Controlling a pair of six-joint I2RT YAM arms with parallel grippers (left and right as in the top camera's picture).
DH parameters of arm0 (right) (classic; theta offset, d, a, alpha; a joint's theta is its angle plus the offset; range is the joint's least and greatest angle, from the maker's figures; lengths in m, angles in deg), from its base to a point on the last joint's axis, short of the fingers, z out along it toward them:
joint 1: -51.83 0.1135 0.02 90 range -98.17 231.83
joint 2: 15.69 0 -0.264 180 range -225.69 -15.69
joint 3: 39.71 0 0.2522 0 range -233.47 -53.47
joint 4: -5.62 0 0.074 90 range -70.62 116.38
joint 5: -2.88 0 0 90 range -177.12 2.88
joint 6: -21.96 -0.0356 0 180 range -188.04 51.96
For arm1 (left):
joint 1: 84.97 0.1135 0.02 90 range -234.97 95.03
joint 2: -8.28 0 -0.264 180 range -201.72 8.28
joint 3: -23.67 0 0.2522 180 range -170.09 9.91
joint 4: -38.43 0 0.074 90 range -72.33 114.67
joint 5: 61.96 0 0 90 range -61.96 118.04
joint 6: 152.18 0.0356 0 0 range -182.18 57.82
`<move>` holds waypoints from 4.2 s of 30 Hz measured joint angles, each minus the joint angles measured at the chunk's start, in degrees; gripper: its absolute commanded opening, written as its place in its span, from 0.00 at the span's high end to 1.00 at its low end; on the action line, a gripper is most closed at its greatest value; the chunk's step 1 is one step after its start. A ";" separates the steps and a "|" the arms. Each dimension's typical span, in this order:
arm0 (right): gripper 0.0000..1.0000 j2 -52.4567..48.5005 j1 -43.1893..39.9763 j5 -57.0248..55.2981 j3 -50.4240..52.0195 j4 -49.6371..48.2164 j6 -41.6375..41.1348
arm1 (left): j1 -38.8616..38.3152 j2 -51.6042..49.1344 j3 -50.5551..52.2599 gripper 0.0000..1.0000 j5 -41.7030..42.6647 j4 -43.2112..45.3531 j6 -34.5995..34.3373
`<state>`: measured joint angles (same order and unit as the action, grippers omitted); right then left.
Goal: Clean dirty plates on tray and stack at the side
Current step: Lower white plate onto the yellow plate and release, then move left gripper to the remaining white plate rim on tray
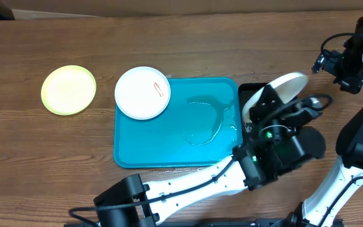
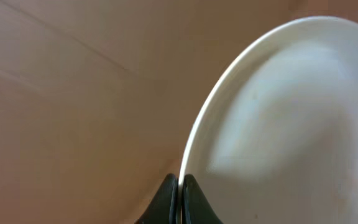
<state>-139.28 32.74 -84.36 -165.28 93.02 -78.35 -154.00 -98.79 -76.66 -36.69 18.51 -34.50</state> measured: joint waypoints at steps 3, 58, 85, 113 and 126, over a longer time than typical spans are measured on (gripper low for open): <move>0.00 0.00 0.00 0.00 0.02 -0.07 0.02 | 3.08 0.00 0.04 0.96 6.71 -9.46 -11.67; 0.00 0.00 0.00 0.00 0.00 -0.04 -0.02 | 100.15 2.08 11.23 0.96 67.45 -25.42 -54.36; 0.00 0.00 0.00 0.00 0.02 -0.04 0.00 | 100.15 -0.98 13.14 0.81 66.10 -17.86 -54.31; 0.00 0.00 0.00 0.02 0.02 -0.04 -0.02 | 78.05 6.38 6.45 0.62 78.03 -39.82 -51.15; 0.00 0.00 0.00 0.00 0.02 -0.02 -0.04 | 71.34 2.23 7.04 0.73 66.99 -38.80 -50.66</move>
<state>-139.28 32.74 -84.36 -165.26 93.00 -78.39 -82.66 -96.56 -69.62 30.30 -20.28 -85.16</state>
